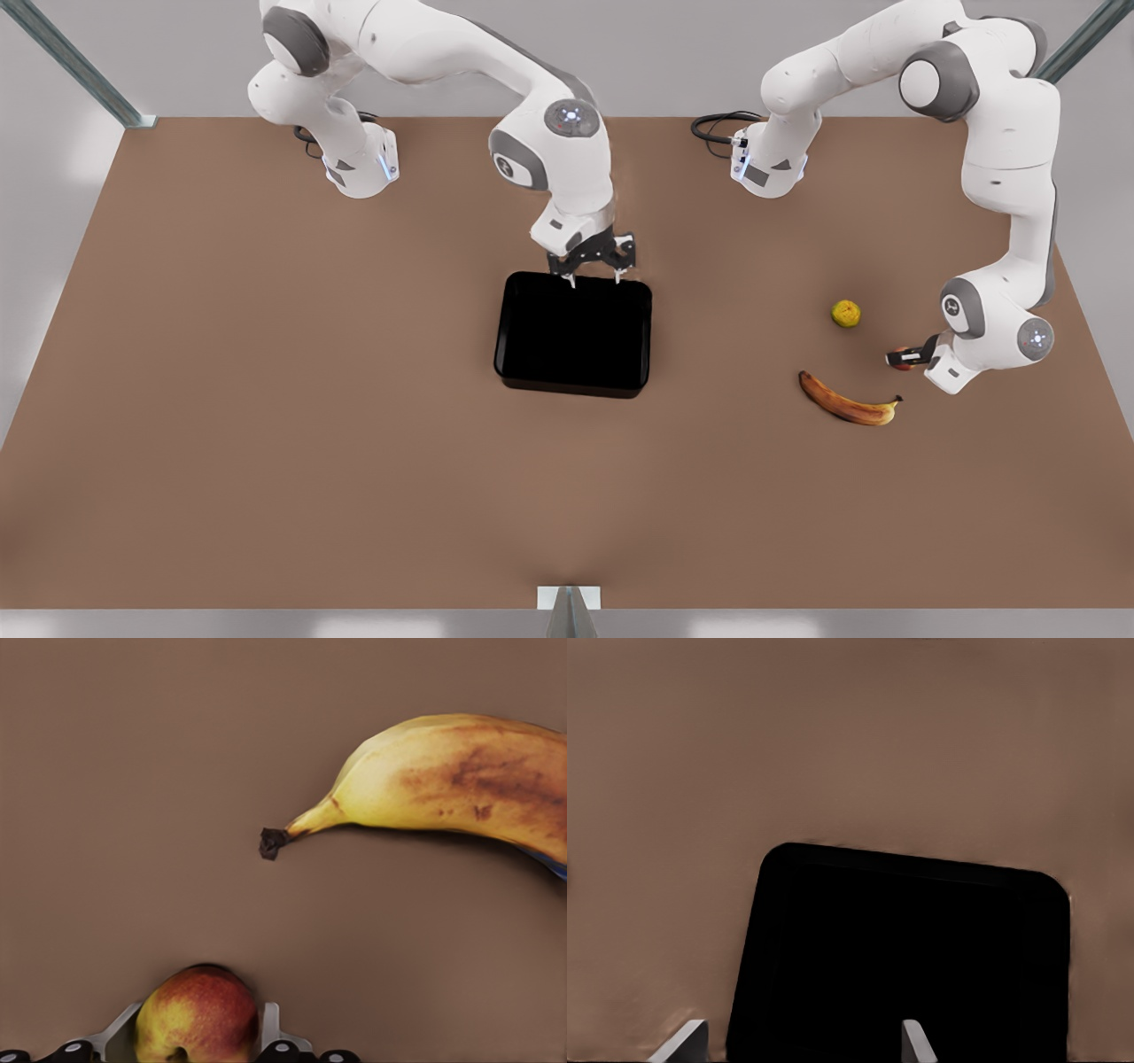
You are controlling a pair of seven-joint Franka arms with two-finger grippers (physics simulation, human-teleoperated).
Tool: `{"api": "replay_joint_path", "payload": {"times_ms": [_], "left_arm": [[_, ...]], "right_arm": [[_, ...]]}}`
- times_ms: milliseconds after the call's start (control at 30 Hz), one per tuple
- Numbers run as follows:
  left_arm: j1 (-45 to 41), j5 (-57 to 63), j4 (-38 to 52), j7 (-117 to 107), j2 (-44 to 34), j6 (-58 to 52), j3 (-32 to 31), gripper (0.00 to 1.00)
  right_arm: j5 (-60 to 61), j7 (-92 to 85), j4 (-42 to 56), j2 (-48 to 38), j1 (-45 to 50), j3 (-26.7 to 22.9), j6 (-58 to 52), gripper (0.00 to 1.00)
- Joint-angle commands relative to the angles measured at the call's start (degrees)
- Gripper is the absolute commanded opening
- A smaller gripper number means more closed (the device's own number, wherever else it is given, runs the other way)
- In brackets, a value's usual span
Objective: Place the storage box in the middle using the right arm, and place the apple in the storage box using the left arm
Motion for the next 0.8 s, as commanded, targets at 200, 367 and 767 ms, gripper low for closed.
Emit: {"api": "replay_joint_path", "payload": {"times_ms": [200, 367, 767], "left_arm": [[0.00, 0.86, -0.18, 0.18, 0.29, -0.11, 0.00, 0.79], [0.09, 1.04, -0.18, 0.18, 0.11, -0.11, 0.00, 0.68], [0.18, 1.39, -1.05, 0.18, -0.50, -0.20, 0.00, 0.64]], "right_arm": [[2.52, -33.39, -10.37, -22.80, -27.64, 0.35, -17.93, 1.00], [2.34, -29.88, -5.53, -19.82, -28.35, 0.35, -26.02, 1.00], [1.20, -27.51, -4.48, -17.97, -29.58, -0.17, -25.67, 1.00]]}}
